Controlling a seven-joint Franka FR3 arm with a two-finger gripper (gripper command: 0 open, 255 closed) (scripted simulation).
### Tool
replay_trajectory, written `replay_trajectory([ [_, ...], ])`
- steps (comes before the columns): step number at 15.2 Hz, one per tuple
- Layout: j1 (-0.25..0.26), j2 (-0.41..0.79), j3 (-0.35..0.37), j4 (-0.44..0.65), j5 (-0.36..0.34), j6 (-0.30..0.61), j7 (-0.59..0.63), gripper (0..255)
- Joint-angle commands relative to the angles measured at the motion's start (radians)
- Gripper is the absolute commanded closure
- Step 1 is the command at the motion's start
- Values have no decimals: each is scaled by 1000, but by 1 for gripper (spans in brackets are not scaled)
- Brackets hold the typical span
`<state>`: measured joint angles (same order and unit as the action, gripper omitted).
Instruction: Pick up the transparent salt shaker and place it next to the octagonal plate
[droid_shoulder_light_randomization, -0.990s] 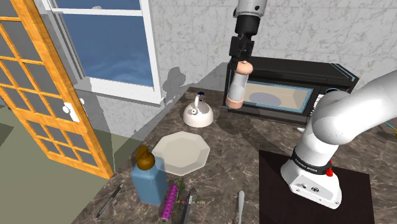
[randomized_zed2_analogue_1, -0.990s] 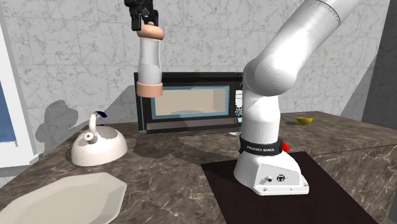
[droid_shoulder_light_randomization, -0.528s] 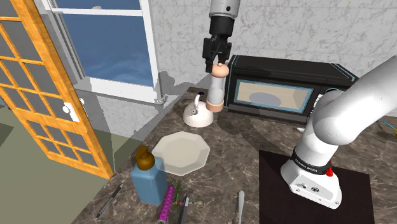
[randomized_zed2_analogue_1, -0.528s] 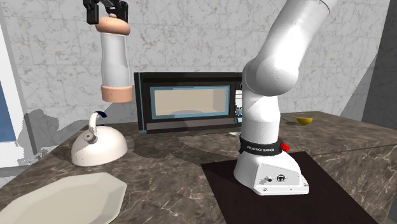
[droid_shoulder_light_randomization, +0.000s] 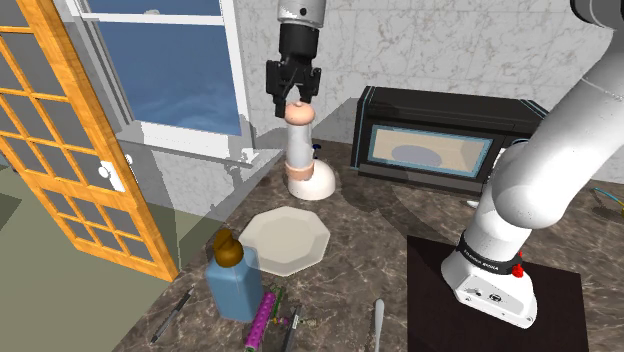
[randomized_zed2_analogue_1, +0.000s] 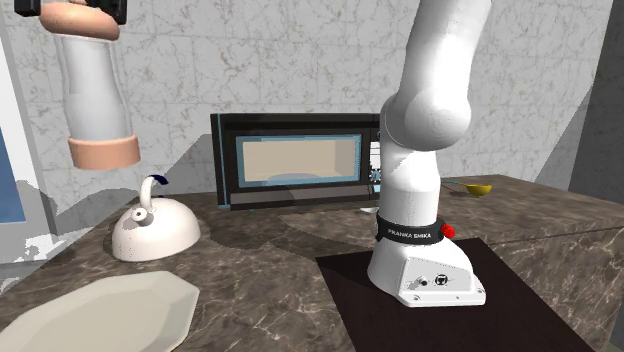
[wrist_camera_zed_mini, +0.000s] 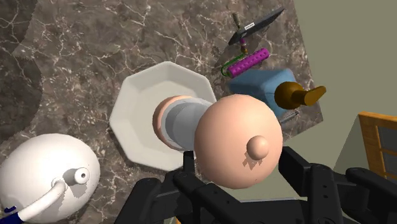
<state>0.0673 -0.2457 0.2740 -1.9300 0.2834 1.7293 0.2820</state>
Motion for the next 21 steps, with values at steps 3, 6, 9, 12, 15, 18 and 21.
replay_trajectory([
  [3,20,150,52,147,-38,18,83,255],
  [6,44,268,85,277,-81,14,149,255],
  [9,80,397,110,427,-135,-5,215,255],
  [12,132,539,125,610,-197,-44,277,255],
  [15,206,707,127,850,-265,-117,333,255],
  [18,217,730,123,858,-271,-101,336,255],
  [21,207,712,123,789,-264,-50,328,255],
])
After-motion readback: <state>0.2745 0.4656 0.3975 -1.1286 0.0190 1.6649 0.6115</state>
